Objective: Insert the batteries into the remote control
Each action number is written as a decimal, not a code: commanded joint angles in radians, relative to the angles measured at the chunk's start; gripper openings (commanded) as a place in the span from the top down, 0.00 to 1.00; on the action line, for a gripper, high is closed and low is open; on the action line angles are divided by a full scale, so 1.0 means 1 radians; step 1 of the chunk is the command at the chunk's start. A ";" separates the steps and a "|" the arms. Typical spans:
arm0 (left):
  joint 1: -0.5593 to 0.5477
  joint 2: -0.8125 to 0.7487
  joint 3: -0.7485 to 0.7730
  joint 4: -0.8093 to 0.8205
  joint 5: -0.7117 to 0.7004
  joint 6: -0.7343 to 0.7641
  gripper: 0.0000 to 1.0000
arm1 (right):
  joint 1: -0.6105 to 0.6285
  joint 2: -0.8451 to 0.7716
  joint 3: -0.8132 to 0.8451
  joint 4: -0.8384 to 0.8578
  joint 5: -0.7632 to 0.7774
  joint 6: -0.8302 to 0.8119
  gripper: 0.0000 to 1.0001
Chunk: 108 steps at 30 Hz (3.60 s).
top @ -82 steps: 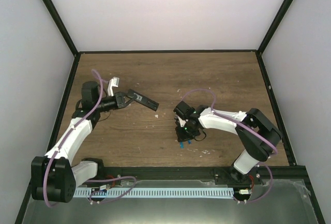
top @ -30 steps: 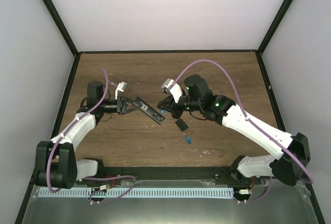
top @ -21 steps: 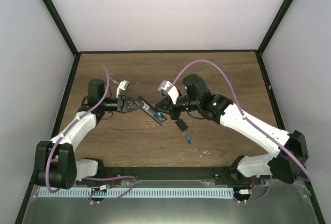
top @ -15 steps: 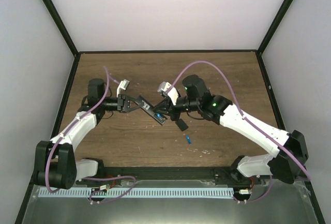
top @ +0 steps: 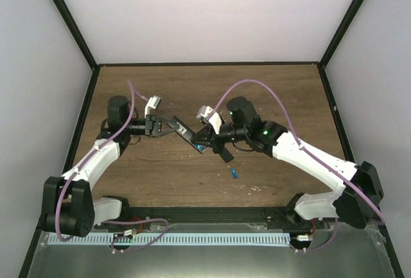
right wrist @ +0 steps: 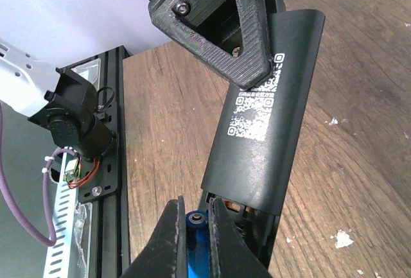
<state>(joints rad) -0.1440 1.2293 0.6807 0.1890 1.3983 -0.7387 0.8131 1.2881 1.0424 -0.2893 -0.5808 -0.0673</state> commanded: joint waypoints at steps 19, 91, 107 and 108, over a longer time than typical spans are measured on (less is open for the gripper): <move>-0.006 -0.031 -0.003 0.073 0.008 -0.055 1.00 | 0.006 -0.046 -0.031 -0.009 0.051 -0.016 0.84; -0.010 -0.018 0.024 0.036 0.051 -0.061 1.00 | -0.134 0.189 0.205 -0.216 -0.428 0.478 0.43; -0.011 -0.021 0.038 -0.051 0.043 0.012 1.00 | -0.134 0.201 0.210 -0.214 -0.430 0.487 0.63; -0.010 -0.020 0.040 -0.054 0.042 0.013 1.00 | -0.134 0.202 0.209 -0.214 -0.431 0.488 0.64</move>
<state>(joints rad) -0.1505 1.2091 0.6903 0.1524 1.4349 -0.7643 0.6819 1.4811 1.2114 -0.4957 -0.9916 0.4206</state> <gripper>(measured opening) 0.154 0.379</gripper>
